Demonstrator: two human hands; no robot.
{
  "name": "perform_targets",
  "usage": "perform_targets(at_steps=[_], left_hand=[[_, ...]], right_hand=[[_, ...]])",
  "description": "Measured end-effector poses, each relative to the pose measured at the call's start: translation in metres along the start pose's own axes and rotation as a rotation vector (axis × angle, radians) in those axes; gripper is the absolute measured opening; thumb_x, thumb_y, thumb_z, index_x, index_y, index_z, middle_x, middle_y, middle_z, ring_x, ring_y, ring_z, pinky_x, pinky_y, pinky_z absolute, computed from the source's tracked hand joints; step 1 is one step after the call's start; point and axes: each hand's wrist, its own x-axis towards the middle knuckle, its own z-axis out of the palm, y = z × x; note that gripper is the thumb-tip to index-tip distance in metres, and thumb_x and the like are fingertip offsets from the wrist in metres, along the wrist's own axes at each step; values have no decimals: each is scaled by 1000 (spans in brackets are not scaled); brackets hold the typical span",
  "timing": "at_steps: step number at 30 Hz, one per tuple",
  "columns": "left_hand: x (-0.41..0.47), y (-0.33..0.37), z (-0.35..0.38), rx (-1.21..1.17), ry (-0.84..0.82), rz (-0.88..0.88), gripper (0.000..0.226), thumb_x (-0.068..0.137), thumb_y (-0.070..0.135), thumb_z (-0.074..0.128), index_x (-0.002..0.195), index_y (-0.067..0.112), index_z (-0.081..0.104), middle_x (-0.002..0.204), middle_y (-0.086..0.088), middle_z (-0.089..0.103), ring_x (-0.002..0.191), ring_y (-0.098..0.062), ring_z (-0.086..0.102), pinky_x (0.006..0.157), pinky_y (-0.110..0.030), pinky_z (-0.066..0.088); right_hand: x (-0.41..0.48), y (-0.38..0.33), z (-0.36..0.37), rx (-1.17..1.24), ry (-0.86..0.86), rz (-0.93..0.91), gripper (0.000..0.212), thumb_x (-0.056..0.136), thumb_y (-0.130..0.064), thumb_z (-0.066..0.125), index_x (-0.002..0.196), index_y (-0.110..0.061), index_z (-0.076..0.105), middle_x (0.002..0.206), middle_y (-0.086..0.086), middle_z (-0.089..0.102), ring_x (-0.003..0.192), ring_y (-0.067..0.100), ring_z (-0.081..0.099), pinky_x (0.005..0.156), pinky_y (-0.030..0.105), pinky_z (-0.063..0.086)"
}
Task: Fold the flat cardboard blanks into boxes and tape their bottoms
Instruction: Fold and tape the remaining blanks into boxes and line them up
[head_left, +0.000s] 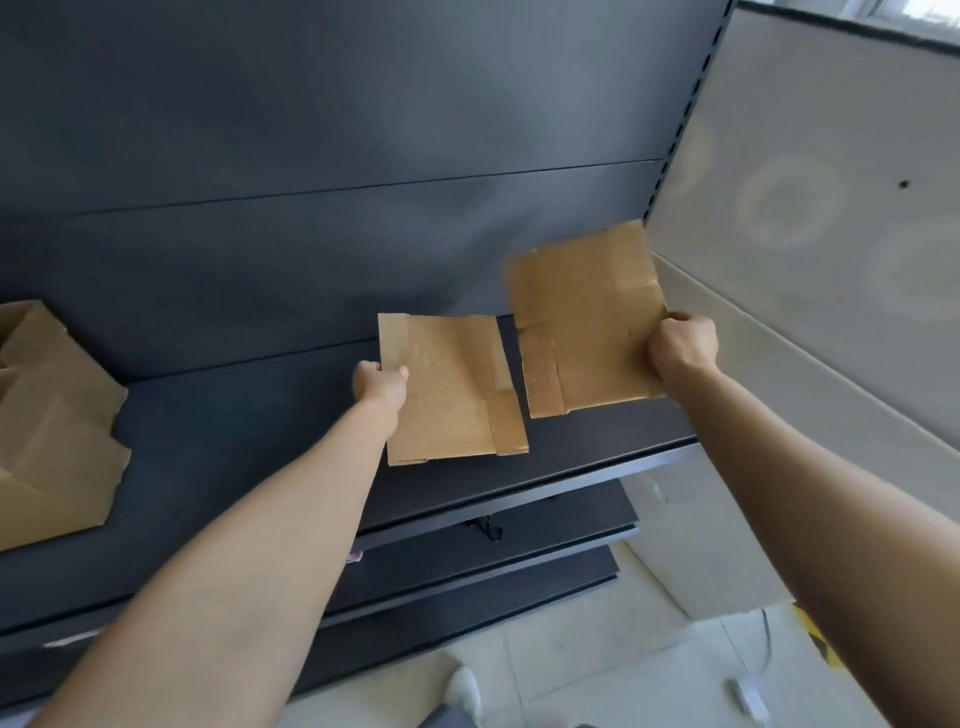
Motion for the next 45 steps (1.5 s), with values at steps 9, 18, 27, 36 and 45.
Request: perform_targets(at_steps=[9, 18, 27, 36, 45], left_hand=[[27, -15, 20, 71, 77, -53, 44, 95, 18, 54, 135, 2, 43, 130, -11, 53, 117, -30, 52, 86, -33, 40], [12, 1, 25, 190, 218, -9, 52, 93, 26, 58, 139, 8, 41, 142, -11, 43, 129, -31, 42, 101, -43, 42], [-65, 88, 73, 174, 26, 445, 57, 91, 28, 61, 141, 16, 36, 144, -4, 38, 130, -19, 40, 97, -26, 33], [-115, 130, 116, 165, 88, 561, 79, 86, 39, 64, 148, 16, 20, 150, -3, 21, 136, -21, 31, 108, -38, 35], [-114, 94, 131, 390, 101, 270, 52, 87, 33, 66, 129, 9, 48, 138, -9, 37, 123, -27, 44, 98, -36, 43]], right_hand=[[36, 3, 33, -62, -145, 49, 33, 91, -6, 40, 116, -2, 62, 97, 11, 61, 89, 29, 54, 75, 31, 43], [53, -15, 33, -149, -326, -56, 24, 90, -5, 41, 96, -9, 64, 83, 6, 59, 91, 31, 52, 76, 33, 43], [72, -57, -2, -171, -448, -405, 28, 84, -5, 45, 102, 3, 66, 91, 12, 66, 77, 20, 52, 63, 32, 42], [75, -66, -31, -515, -601, -796, 42, 88, -3, 42, 119, -17, 68, 118, 4, 68, 111, 21, 60, 87, 21, 42], [77, -29, -22, -704, -768, -801, 41, 85, -7, 45, 115, -20, 69, 113, 2, 70, 107, 22, 61, 90, 28, 49]])
